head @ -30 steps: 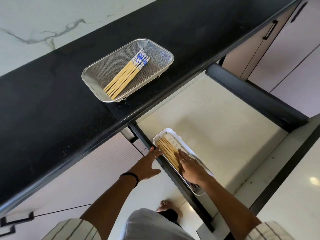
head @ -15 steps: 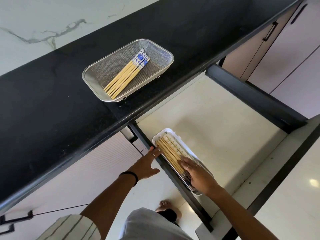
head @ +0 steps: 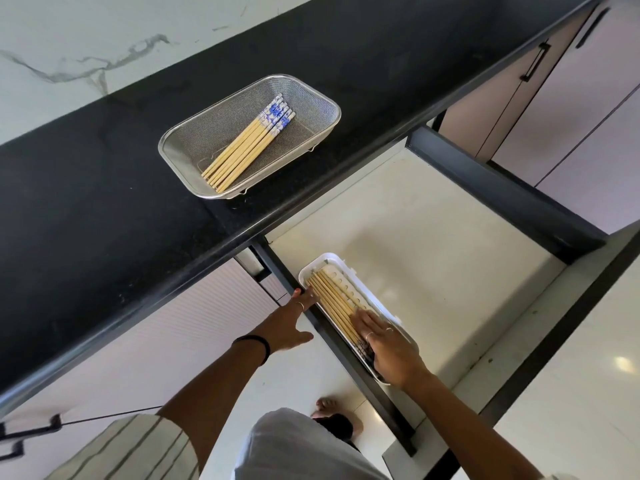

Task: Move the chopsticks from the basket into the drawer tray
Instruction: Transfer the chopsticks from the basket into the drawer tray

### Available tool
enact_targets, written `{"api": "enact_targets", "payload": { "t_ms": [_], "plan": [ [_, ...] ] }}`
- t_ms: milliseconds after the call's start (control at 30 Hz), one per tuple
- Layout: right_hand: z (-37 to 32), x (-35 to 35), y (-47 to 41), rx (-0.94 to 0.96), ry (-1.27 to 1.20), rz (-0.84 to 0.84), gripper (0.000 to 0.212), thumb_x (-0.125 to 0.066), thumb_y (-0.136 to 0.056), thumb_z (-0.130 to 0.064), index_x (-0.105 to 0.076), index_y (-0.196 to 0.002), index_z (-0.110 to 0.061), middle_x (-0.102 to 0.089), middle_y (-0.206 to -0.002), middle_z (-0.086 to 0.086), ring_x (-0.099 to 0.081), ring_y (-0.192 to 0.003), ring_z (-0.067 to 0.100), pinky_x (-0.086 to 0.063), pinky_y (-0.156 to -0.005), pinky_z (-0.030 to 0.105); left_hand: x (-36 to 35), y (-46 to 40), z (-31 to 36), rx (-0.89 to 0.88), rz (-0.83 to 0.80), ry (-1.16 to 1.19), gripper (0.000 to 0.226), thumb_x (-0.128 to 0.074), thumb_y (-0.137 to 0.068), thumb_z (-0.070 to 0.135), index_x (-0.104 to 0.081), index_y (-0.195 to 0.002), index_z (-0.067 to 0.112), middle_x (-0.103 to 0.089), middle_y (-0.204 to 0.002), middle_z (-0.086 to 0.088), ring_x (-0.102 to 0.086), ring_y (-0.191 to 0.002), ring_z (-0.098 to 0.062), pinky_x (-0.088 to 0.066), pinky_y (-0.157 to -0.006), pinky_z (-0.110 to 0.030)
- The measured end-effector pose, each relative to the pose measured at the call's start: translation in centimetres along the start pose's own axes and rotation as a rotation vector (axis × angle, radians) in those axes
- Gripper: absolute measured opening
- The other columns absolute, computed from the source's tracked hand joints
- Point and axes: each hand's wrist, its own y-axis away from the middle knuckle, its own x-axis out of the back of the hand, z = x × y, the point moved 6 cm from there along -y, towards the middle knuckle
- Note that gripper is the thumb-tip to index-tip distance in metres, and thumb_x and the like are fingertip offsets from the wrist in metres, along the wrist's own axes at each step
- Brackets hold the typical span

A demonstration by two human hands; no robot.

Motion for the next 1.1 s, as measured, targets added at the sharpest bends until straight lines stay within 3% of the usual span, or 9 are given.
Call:
{"api": "enact_targets", "payload": {
  "t_ms": [233, 533, 733, 867, 1033, 1100],
  "plan": [
    [-0.2, -0.5, -0.2, 0.011, 0.05, -0.052, 0.068, -0.038, -0.094, -0.013, -0.005, -0.152, -0.025, -0.002, -0.161, -0.007, -0.005, -0.149, 0.012, -0.014, -0.122, 0.034, 0.3, 0.2, 0.5, -0.004, -0.003, -0.003, 0.083, -0.069, -0.085, 0.02, -0.017, -0.15, 0.03, -0.002, -0.16, 0.007, -0.014, -0.148, -0.019, -0.032, -0.115, -0.037],
    [-0.4, -0.1, 0.3, -0.091, 0.109, -0.037, 0.068, -0.04, -0.096, -0.022, -0.003, -0.153, -0.019, -0.003, -0.162, -0.001, -0.011, -0.149, 0.016, -0.027, -0.119, 0.038, 0.3, 0.4, 0.6, 0.007, 0.003, 0.02, 0.083, -0.069, -0.085, 0.022, -0.018, -0.15, 0.03, -0.006, -0.161, 0.005, -0.018, -0.147, -0.02, -0.032, -0.114, -0.037],
    [-0.5, -0.4, -0.4, -0.129, 0.019, -0.12, 0.07, -0.039, -0.096, -0.01, 0.002, -0.152, -0.015, 0.009, -0.162, 0.004, 0.001, -0.15, 0.02, -0.011, -0.123, 0.035, 0.4, 0.4, 0.6, -0.004, -0.012, 0.028, 0.082, -0.069, -0.085, 0.021, -0.019, -0.149, 0.031, -0.005, -0.161, 0.006, -0.015, -0.147, -0.018, -0.027, -0.114, -0.033],
    [-0.9, -0.2, -1.1, -0.124, -0.093, -0.16, 0.075, -0.04, -0.092, 0.002, -0.002, -0.152, -0.019, 0.009, -0.161, -0.002, 0.001, -0.149, 0.015, -0.006, -0.118, 0.024, 0.6, 0.5, 0.7, -0.032, -0.028, 0.025, 0.079, -0.067, -0.086, 0.019, -0.02, -0.149, 0.028, -0.004, -0.161, 0.007, -0.01, -0.148, -0.016, -0.023, -0.115, -0.032],
    [-2.1, 0.0, -0.6, -0.024, -0.082, -0.199, 0.078, -0.041, -0.091, 0.003, 0.001, -0.152, -0.021, 0.004, -0.162, -0.003, -0.003, -0.149, 0.016, -0.014, -0.119, 0.027, 0.9, 0.8, 1.2, -0.081, -0.068, 0.008, 0.074, -0.063, -0.089, 0.016, -0.021, -0.149, 0.024, -0.004, -0.161, 0.006, -0.003, -0.149, -0.015, -0.02, -0.118, -0.033],
    [-2.0, 0.3, -0.8, -0.041, -0.014, -0.225, 0.076, -0.041, -0.092, -0.001, 0.0, -0.152, -0.022, 0.003, -0.162, -0.003, -0.018, -0.147, 0.02, -0.024, -0.116, 0.03, 1.2, 0.7, 1.3, -0.098, -0.087, -0.004, 0.073, -0.062, -0.09, 0.016, -0.021, -0.149, 0.023, -0.005, -0.161, 0.006, -0.003, -0.149, -0.015, -0.019, -0.118, -0.033]
  ]
}}
